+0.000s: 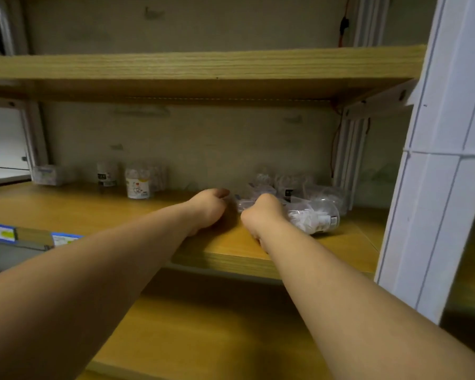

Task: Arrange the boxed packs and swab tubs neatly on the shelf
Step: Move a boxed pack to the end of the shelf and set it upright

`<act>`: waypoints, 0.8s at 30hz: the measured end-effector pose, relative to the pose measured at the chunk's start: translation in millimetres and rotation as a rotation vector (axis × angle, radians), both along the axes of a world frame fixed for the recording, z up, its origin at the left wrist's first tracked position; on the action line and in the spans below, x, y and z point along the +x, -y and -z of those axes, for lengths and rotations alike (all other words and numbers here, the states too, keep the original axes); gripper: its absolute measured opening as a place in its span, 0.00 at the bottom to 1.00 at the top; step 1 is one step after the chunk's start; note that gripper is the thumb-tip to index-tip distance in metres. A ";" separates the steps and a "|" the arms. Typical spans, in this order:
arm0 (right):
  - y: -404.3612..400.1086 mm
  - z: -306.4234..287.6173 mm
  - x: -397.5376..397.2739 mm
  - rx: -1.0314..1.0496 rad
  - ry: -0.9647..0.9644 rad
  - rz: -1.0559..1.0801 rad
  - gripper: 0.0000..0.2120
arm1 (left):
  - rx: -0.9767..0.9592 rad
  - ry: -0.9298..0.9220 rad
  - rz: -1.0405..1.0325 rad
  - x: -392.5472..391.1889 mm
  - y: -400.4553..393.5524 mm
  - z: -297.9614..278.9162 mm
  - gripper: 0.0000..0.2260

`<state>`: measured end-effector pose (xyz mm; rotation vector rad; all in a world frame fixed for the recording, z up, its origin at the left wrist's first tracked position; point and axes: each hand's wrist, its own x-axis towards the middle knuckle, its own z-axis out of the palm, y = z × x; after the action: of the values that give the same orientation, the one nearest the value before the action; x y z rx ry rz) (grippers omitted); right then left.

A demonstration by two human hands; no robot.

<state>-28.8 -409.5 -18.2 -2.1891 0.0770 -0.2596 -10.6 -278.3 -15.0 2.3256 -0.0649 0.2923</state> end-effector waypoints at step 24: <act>6.8 -0.1 32.3 0.021 0.231 -0.003 0.31 | -0.512 -0.055 0.157 54.3 -17.6 -3.8 0.08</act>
<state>3.5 -416.3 -18.0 -2.1236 -0.0528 -0.5052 43.7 -260.7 -11.2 1.8075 -0.1289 0.1437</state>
